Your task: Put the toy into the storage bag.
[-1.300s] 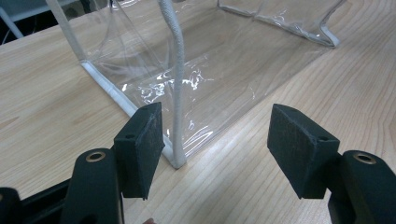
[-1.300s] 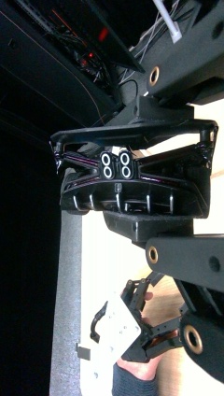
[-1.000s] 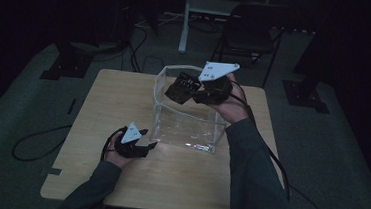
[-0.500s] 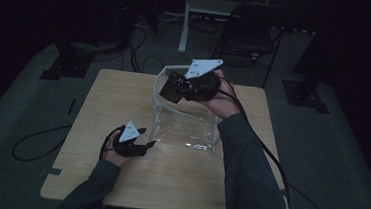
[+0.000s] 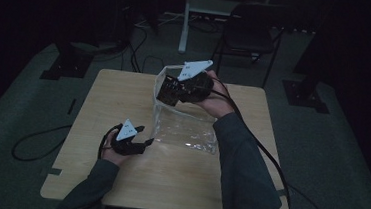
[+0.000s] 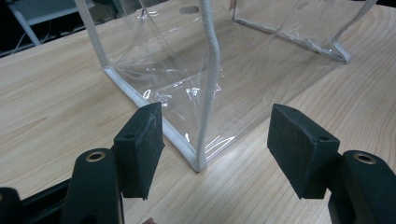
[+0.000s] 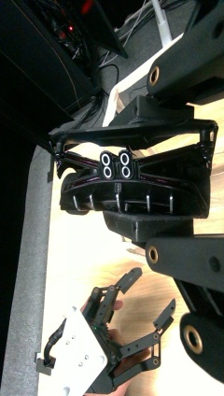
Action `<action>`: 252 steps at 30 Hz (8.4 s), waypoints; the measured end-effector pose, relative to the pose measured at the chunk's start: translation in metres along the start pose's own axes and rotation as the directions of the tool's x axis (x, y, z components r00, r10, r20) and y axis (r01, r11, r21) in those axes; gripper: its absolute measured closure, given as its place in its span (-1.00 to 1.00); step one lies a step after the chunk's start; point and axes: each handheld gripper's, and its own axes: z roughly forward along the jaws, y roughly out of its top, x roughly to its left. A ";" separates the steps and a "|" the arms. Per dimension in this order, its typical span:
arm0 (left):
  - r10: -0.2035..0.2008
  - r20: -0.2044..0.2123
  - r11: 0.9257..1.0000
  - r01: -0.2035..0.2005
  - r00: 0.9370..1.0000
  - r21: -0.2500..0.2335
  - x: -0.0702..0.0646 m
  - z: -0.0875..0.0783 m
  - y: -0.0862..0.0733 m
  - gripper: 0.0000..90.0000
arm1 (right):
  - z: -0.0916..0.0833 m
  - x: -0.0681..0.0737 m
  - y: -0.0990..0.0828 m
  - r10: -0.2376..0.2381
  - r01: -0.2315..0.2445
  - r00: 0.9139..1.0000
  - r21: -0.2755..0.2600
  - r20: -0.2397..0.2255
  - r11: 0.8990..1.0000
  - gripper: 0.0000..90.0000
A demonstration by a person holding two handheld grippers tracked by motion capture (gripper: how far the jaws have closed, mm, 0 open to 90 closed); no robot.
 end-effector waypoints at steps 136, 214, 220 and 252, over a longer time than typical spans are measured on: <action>-0.023 -0.003 1.000 0.023 1.000 -0.018 0.004 -0.003 -0.001 -0.20 | 0.129 -0.026 -0.041 0.038 -0.014 0.997 0.340 -0.062 0.940 0.29; -0.019 -0.005 1.000 0.019 1.000 -0.011 0.001 -0.002 -0.003 -0.20 | 0.040 -0.005 -0.034 0.105 -0.093 0.991 0.132 -0.083 0.987 0.28; -0.019 -0.004 1.000 0.019 1.000 -0.002 0.000 -0.001 -0.005 -0.20 | 0.006 -0.001 -0.039 0.143 -0.144 0.989 0.034 0.030 0.989 0.19; -0.031 -0.002 1.000 0.031 1.000 0.006 0.000 0.000 -0.008 -0.20 | -0.115 0.054 -0.165 0.446 -0.361 0.802 -0.273 0.397 0.892 0.00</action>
